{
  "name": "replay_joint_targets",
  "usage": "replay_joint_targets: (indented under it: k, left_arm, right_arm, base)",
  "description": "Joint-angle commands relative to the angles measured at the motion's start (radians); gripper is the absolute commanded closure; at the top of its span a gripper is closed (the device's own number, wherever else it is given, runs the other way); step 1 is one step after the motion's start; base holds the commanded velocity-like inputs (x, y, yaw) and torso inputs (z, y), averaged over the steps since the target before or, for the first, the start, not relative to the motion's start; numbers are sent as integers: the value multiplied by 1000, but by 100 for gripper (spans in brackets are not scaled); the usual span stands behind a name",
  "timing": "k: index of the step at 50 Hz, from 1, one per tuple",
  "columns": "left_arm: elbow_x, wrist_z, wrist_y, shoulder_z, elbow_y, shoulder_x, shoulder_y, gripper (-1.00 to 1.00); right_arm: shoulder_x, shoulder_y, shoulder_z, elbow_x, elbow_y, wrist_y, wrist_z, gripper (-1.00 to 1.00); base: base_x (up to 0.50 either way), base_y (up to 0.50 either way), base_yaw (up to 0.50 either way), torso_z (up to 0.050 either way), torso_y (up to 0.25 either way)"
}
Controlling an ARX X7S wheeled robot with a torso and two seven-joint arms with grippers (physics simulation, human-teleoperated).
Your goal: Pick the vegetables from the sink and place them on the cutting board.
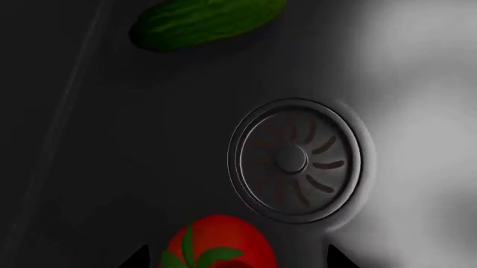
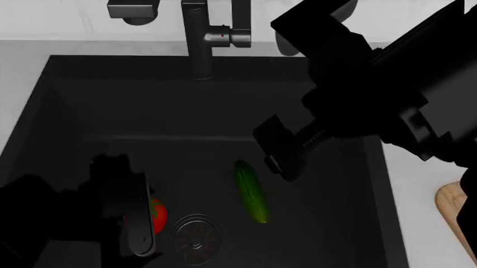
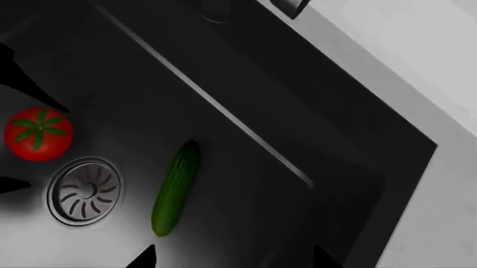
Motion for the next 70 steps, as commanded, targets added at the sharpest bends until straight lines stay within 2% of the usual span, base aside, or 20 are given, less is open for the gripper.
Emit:
replay_joint_targets:
  k: [1,16,17,30,35,45,52,55,63,70]
  left_arm:
    - [3,22,-4,-16,-18,29,9,-100]
    - [17,10,13,5,-53,32,15,-100]
    - [27,-1,23,11,-66,35,15,100]
    - [73,-76,85,30,-138,48,5,100]
    - [84,-151,100,-10,-80,33,2,100]
    - [41,-176,35,-104,104,-16,3,100]
    - [34,-201,28,-134,150,-28,7,100]
    - [61,-260,49,-147,155,-23,2,100]
    - [76,-317,4,-186,186,-22,-11,100]
    - [103,-389,-4,-206,124,-6,-27,100]
  right_arm:
    - [-25,-11,31,-16,-5,-7,-37,-100]
    - [-22,-15,17,-12,-2,-27,-29,-100]
    - [-21,-16,18,-10,-4,-25,-26,-100]
    - [-16,-18,24,2,-10,-28,-10,-100]
    - [-14,-7,33,13,-18,-12,2,-100]
    - [-15,-1,29,21,-20,-12,12,-100]
    - [-16,0,26,27,-20,-9,22,-100]
    - [-17,-7,-8,14,-29,-19,23,-100]
    - [-87,3,40,53,46,52,68,-100]
    - [-136,22,56,105,134,76,134,-100]
  base:
    - [0,0,0,0,0]
    - [1,0,0,0,0]
    - [0,0,-3,0,0]
    - [2,-1,-1,0,-5]
    - [5,-2,-4,0,-6]
    - [1,-1,-1,0,-1]
    - [0,0,0,0,0]
    - [0,0,0,0,0]
    - [0,0,0,0,0]
    - [0,0,0,0,0]
